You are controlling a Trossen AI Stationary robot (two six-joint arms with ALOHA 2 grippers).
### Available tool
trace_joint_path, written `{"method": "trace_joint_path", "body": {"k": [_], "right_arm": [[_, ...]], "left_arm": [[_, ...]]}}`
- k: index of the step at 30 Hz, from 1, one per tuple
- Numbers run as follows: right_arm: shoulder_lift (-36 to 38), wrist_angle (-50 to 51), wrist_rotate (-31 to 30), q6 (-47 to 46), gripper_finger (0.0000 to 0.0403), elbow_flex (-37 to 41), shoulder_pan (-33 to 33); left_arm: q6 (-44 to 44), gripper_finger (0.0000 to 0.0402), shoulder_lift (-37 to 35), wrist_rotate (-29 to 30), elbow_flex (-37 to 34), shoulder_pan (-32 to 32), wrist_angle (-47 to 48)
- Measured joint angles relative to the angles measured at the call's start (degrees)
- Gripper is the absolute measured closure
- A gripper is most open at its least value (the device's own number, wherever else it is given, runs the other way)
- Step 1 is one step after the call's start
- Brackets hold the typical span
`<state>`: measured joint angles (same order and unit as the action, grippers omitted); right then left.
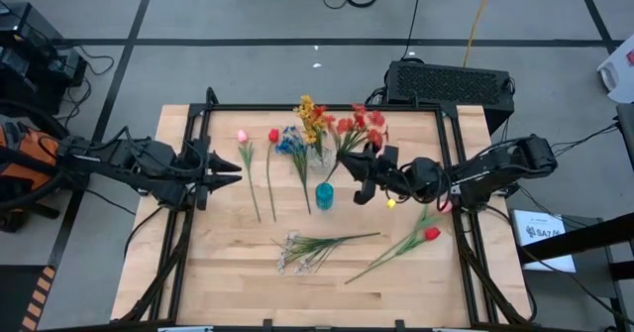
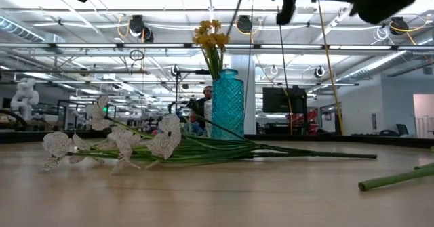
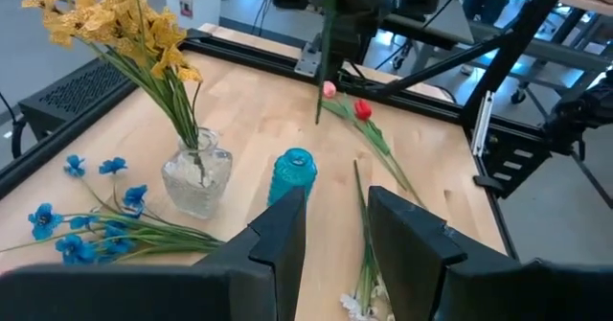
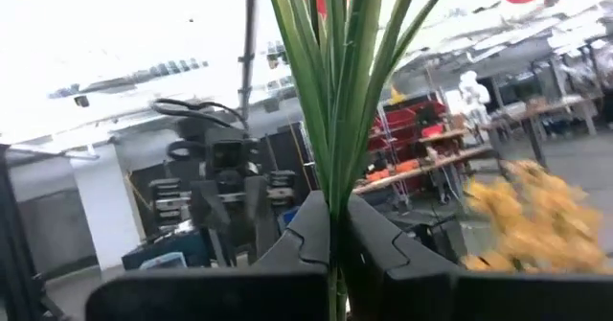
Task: Sort flowers into vase by color
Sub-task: Put the red flowers into the blue vase
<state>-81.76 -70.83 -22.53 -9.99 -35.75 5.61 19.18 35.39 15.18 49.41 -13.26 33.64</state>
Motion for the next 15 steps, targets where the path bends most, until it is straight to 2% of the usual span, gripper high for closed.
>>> {"method": "trace_joint_path", "body": {"k": [4,15], "right_arm": [[0.0,-0.31,0.16,-0.07,0.0402,0.68,-0.9],[-0.04,8.41,0.2,0.58,0.0402,0.4,-1.21]], "left_arm": [[-0.62,0.0279,0.3,-0.07,0.0,-0.02,0.65],[-3.5,0.0279,1.98,0.04,0.0,0.0,1.58]]}}
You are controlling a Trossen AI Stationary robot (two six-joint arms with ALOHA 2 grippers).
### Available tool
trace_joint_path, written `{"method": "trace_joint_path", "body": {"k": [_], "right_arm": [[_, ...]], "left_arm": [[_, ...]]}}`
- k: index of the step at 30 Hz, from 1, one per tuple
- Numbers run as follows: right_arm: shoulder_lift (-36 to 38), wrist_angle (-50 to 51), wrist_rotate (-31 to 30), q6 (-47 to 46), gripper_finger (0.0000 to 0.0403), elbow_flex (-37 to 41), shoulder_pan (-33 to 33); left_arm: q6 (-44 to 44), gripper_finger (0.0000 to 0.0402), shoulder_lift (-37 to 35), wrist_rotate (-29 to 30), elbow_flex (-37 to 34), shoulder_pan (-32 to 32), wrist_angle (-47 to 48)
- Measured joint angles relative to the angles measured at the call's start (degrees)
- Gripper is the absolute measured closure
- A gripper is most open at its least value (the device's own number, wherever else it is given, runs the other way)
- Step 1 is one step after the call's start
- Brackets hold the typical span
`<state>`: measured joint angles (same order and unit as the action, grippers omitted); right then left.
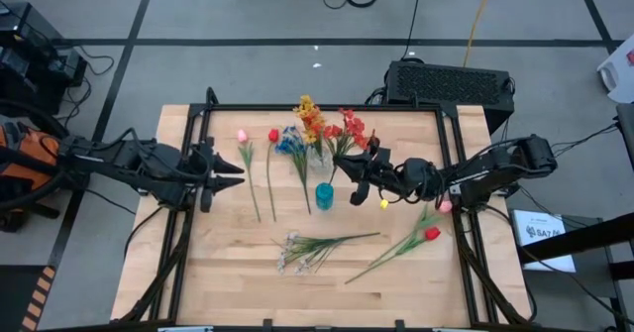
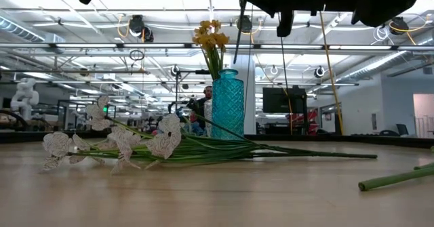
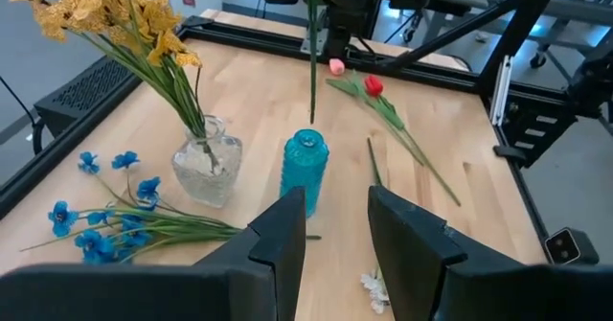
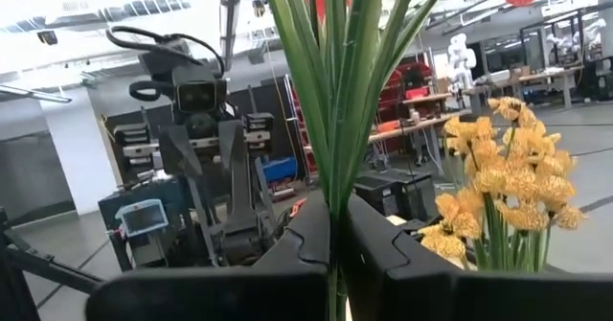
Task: Sort flowers into vase by color
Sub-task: Put the red flowers into the blue vase
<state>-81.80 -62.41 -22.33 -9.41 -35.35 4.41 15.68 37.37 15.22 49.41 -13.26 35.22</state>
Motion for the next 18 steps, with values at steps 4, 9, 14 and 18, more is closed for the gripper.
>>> {"method": "trace_joint_path", "body": {"k": [4,9,14,18], "right_arm": [[-0.07,0.82,-0.01,-0.41,0.0402,0.0,0.02],[-2.71,0.03,-0.01,-0.86,0.0401,0.0,0.02],[-5.32,-3.44,-0.04,-1.91,0.04,-0.12,0.02],[-6.03,-2.61,-0.02,-1.95,0.0399,-0.52,0.02]], "left_arm": [[-0.02,0.0279,0.43,0.08,0.0,0.0,-0.02],[0.02,0.0279,0.8,0.3,0.0,0.0,-0.02],[0.04,0.0279,0.89,0.46,0.0,0.0,-0.04],[0.07,0.0279,0.87,0.48,0.0,0.0,-0.07]]}}
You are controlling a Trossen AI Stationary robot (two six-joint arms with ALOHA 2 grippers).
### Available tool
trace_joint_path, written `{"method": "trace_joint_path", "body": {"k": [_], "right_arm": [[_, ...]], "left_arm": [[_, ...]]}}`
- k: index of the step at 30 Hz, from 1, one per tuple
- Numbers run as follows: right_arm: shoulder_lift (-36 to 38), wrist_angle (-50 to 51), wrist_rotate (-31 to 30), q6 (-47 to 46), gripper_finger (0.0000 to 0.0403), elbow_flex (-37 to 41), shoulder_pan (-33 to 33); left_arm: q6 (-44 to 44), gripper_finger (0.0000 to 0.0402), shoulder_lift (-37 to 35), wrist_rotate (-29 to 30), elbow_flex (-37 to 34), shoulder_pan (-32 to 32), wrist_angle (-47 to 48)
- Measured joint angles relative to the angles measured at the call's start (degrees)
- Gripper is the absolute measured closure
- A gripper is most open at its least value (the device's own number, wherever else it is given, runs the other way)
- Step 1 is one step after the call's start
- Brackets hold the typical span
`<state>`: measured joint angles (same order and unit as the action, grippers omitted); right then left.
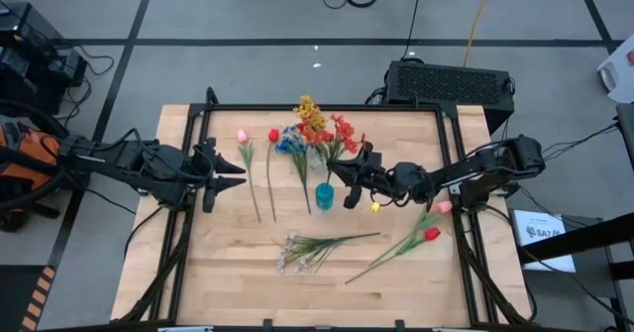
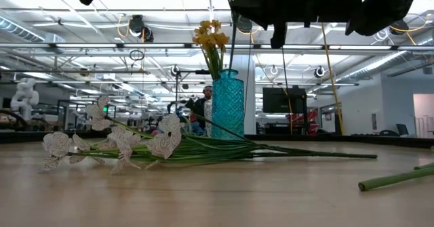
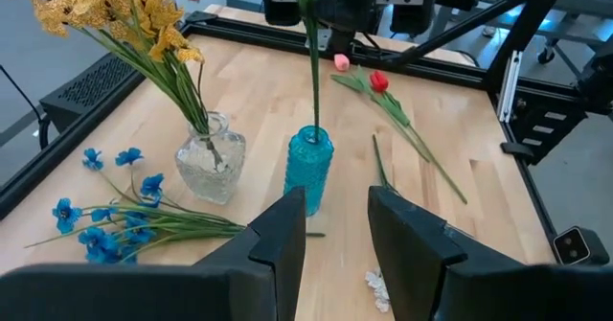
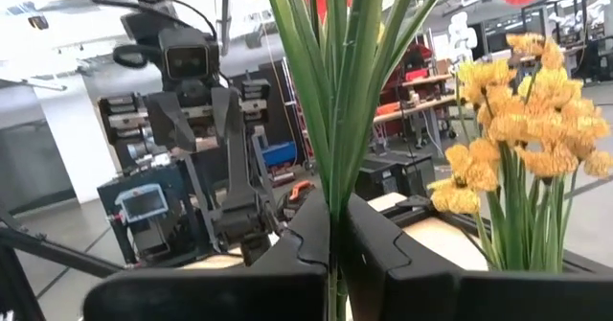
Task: Sort flowers into vase by color
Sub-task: Put the red flowers into the blue vase
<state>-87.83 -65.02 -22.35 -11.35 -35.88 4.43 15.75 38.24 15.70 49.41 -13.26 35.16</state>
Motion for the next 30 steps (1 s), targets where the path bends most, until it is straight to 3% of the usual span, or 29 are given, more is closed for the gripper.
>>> {"method": "trace_joint_path", "body": {"k": [12,23,30], "right_arm": [[0.0,8.32,-0.04,-5.78,0.0399,-0.07,0.0],[0.0,10.11,-0.11,-5.38,0.0397,-0.07,0.0],[0.0,11.31,0.13,-5.35,0.0345,-0.07,0.04]], "left_arm": [[0.31,0.0279,0.0,0.02,0.0,0.0,0.02],[0.33,0.0279,0.02,0.02,0.0,0.0,0.04],[0.35,0.0279,0.0,0.01,0.0,0.0,0.04]]}}
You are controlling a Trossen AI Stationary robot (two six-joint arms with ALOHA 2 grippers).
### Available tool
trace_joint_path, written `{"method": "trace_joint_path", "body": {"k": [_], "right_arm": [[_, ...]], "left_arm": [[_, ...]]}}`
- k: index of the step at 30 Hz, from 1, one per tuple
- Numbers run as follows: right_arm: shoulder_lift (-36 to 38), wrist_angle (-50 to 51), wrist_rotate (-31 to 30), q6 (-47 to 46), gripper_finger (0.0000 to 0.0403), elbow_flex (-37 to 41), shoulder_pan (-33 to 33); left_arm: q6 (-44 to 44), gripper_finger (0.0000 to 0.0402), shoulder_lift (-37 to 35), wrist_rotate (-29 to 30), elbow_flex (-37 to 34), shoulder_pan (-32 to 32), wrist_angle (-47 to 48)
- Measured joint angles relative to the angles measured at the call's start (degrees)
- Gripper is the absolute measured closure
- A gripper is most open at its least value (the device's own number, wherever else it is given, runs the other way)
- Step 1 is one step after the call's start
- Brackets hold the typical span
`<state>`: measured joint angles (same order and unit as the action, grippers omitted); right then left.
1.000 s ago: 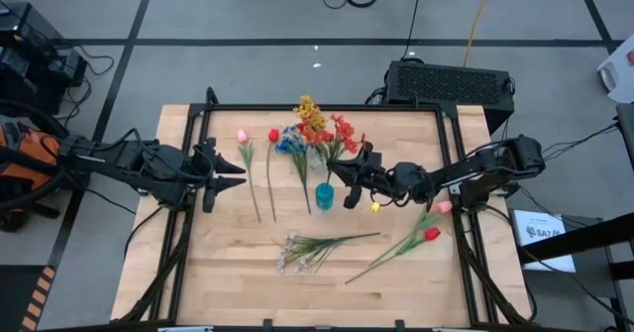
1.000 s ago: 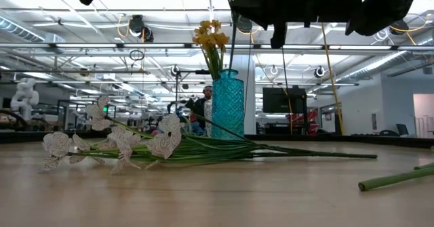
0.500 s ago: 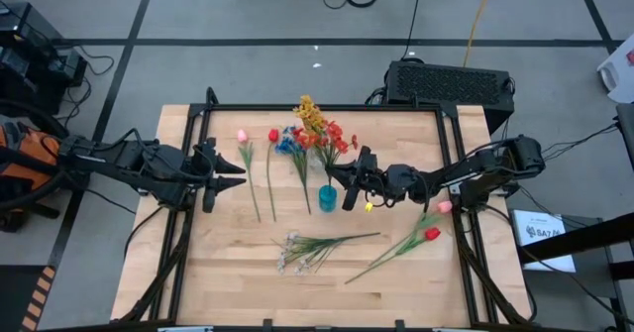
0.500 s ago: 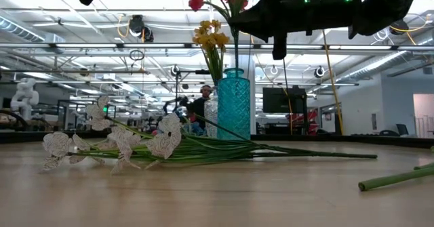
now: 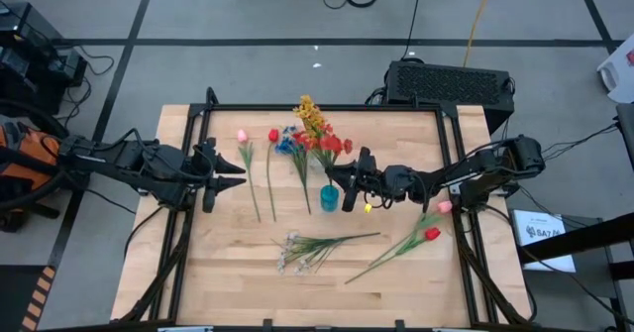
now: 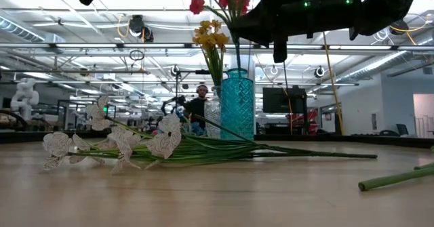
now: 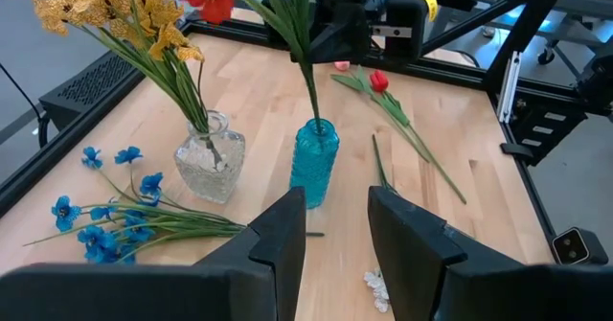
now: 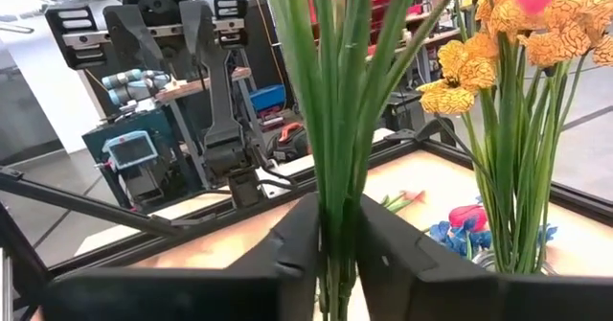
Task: Sort flowers into vase by color
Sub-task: Put the red flowers into the blue vase
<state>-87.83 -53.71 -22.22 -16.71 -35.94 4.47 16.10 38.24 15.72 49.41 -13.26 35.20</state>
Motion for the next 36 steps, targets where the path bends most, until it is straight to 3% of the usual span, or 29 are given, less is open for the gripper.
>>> {"method": "trace_joint_path", "body": {"k": [8,23,36], "right_arm": [[0.02,-0.12,0.11,0.02,0.0308,0.0,0.07],[2.13,-0.85,0.11,2.2,0.0305,0.02,1.71],[13.41,16.6,0.38,0.72,0.0305,0.02,3.52]], "left_arm": [[0.0,0.0279,0.02,0.01,0.0,0.0,0.0],[0.02,0.0279,0.02,-0.01,0.0,0.0,0.0],[0.0,0.0279,0.0,0.17,0.0,0.0,0.02]]}}
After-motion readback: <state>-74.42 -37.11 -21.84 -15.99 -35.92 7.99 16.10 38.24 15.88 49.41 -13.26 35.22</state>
